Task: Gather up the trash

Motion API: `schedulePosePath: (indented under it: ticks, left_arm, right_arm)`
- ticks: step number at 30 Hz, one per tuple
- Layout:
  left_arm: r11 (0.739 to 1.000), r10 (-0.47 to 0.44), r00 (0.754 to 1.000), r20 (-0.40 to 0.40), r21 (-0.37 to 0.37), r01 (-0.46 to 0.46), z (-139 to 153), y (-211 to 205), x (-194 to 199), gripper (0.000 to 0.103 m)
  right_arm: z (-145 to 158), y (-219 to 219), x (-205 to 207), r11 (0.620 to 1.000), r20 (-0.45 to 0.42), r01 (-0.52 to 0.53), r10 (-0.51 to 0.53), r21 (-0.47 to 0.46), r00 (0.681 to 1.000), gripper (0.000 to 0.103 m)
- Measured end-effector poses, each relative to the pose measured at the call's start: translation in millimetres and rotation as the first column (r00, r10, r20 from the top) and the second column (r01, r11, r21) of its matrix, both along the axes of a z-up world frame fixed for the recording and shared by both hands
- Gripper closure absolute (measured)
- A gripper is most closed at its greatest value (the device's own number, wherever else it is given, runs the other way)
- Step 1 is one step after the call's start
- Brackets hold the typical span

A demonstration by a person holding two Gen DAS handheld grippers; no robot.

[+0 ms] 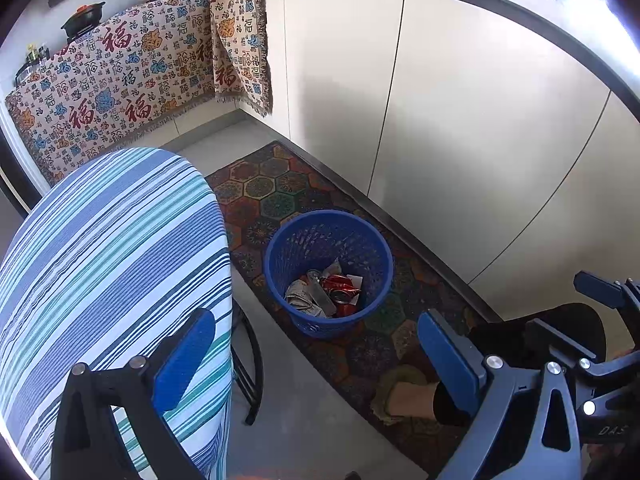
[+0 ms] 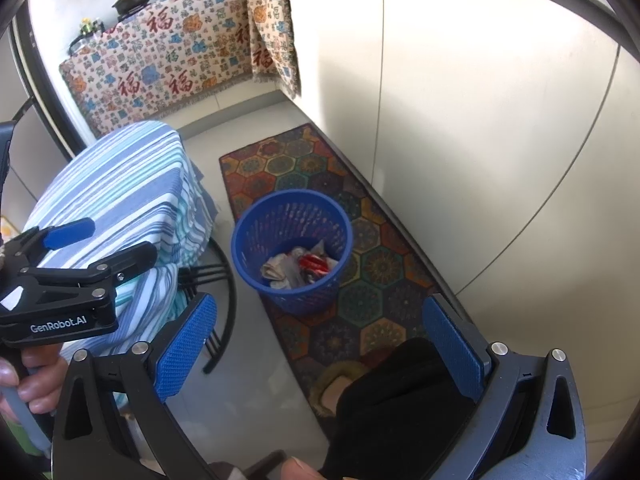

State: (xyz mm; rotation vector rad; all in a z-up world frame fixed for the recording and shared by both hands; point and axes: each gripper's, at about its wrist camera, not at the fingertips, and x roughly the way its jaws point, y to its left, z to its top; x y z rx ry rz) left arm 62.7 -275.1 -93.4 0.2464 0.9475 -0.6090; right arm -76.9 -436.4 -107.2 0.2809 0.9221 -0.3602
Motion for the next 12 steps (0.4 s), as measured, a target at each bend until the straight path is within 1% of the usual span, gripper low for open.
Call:
schedulePosePath:
  ticks: [4,7,12]
  left_arm:
    - [1.0,-0.01,1.0,-0.005,0.004,0.01,-2.5,-1.4,0.6,0.0]
    - [1.0,-0.016,1.0,0.0,-0.015,0.016,-2.0,0.8,-0.7,0.0]
    - [1.0,0.013,1.0,-0.003,-0.026,-0.013,0.7,11.0,2.6,0.0]
  right_arm:
    - [-2.3,-1.8,1.0,1.0,-0.003,0.002,-0.001,0.003,1.0,0.0]
    - [-3.0,-2.7,1.7,1.0,-0.006,0.004,-0.004,0.005,1.0,0.0]
    - [-4.0,0.0,7.5,1.0,-0.019,-0.002,0.002,-0.003,1.0,0.0]
